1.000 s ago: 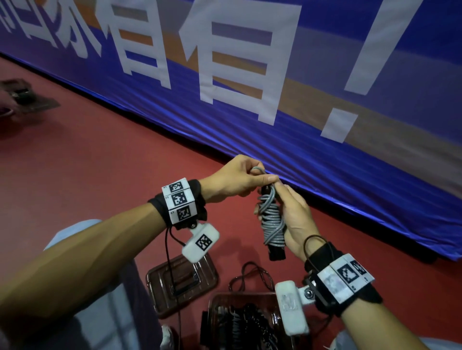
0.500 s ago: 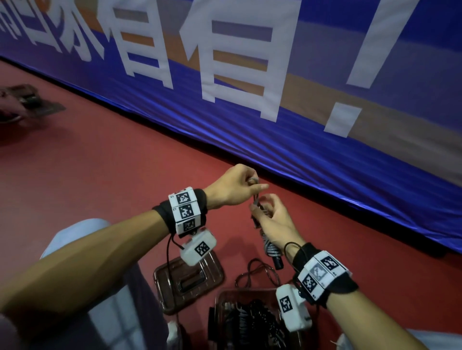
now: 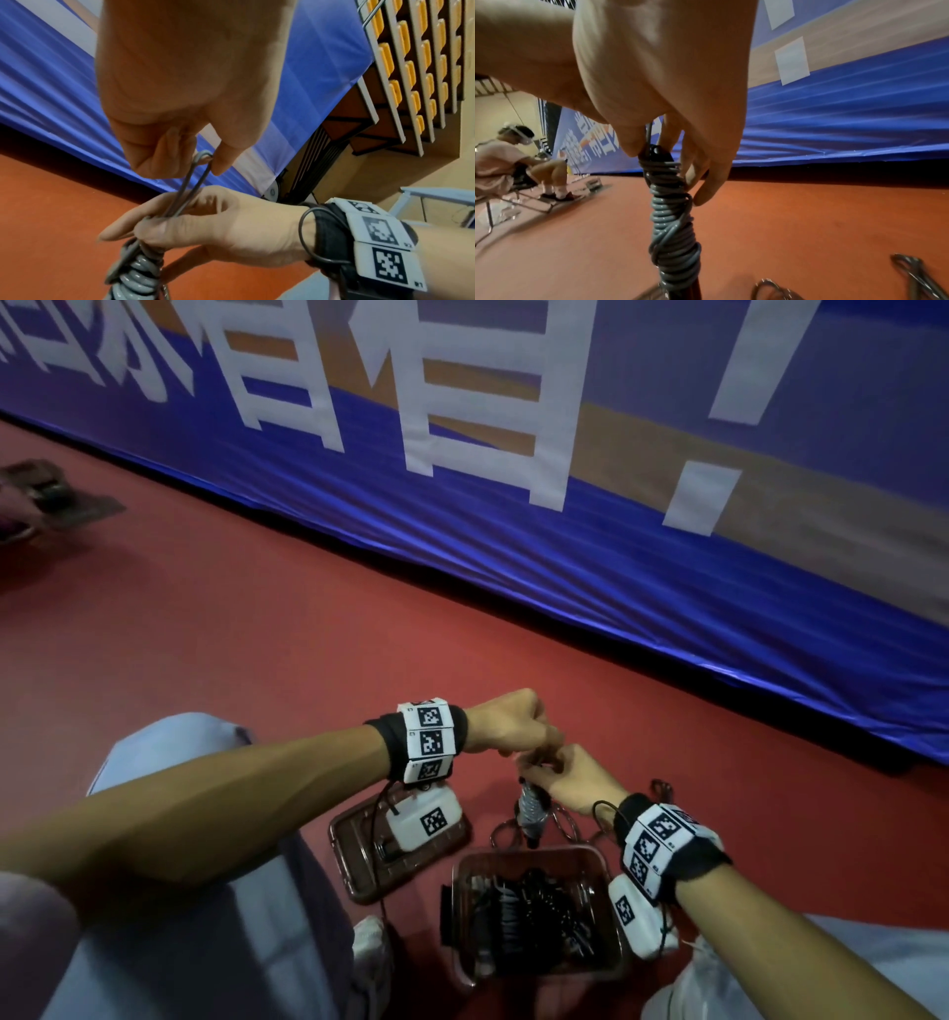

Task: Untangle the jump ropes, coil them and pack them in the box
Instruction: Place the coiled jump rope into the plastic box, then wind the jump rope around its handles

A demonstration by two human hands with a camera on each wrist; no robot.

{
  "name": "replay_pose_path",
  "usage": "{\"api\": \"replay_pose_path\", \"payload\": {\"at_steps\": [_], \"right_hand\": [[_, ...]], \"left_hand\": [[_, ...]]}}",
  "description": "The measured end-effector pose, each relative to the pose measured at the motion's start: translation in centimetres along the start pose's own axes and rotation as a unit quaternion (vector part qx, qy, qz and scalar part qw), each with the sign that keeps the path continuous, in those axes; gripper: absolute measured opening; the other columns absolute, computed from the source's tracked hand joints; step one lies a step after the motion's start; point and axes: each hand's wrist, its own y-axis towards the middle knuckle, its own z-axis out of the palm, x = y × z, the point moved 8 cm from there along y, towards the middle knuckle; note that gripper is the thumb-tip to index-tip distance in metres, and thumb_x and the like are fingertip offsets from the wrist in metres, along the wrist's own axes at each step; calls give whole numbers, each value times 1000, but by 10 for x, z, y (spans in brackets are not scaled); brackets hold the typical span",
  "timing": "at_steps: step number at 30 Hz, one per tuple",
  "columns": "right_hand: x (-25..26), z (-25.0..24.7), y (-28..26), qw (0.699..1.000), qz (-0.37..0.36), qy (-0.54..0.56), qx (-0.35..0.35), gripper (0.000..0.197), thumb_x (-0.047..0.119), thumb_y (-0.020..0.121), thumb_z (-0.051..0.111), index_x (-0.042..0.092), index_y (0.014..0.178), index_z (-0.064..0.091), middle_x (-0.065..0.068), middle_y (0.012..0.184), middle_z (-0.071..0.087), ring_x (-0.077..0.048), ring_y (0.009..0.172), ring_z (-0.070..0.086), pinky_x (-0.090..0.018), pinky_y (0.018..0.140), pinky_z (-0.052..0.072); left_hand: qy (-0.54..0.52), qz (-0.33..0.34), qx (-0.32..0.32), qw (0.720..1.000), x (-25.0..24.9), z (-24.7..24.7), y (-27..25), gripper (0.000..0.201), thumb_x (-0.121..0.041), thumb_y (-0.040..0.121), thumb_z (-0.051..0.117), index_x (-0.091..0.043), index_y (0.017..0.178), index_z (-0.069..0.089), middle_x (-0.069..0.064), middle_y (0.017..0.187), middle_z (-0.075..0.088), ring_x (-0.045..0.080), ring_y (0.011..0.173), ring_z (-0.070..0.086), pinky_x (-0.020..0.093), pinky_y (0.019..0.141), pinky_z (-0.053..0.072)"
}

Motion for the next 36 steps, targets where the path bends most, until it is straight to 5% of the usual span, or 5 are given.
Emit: {"api": "replay_pose_path", "payload": {"at_steps": [12, 20, 24, 32, 36], "right_hand": [[-106, 113, -17, 985, 70, -111, 113, 27, 10, 91, 71, 23, 79, 51, 10, 72, 53, 4, 57, 52, -16, 63, 50], [-159, 138, -5, 981, 182, -68, 25, 33, 20, 89, 78, 24, 73, 49, 10, 76, 55, -13, 79, 58, -10, 57, 37], [-183, 159, 3, 960, 179, -181, 114, 19, 33, 92, 62, 16, 90, 71, -7, 111, 74, -27, 108, 68, -27, 87, 48], [-179, 87, 35, 977, 131, -75, -151, 21, 25, 87, 60, 11, 71, 61, -5, 67, 66, -32, 68, 63, -43, 64, 55], [-193, 55, 59, 973, 161, -100, -132, 16, 25, 88, 57, 15, 76, 63, -1, 74, 68, -30, 75, 65, -37, 68, 54]], "left_hand": [[219, -68, 80, 970, 112, 117, 22, 48, -32, 106, 41, 8, 100, 67, 24, 90, 65, 35, 84, 64, 39, 74, 49], [255, -102, 98, 957, 166, 143, 42, 39, -30, 103, 46, 2, 109, 67, 22, 93, 67, 35, 85, 65, 38, 74, 50], [266, -116, 76, 954, 183, 139, 61, 37, -28, 100, 51, 3, 112, 67, 21, 98, 68, 37, 94, 66, 41, 82, 52], [284, -170, 57, 942, 235, 139, 106, 41, -34, 95, 55, -2, 121, 59, 21, 122, 66, 35, 110, 64, 39, 89, 51], [273, -146, 118, 944, 243, 167, 127, 48, -36, 103, 47, -5, 138, 54, 21, 136, 58, 35, 125, 56, 39, 103, 45]]}}
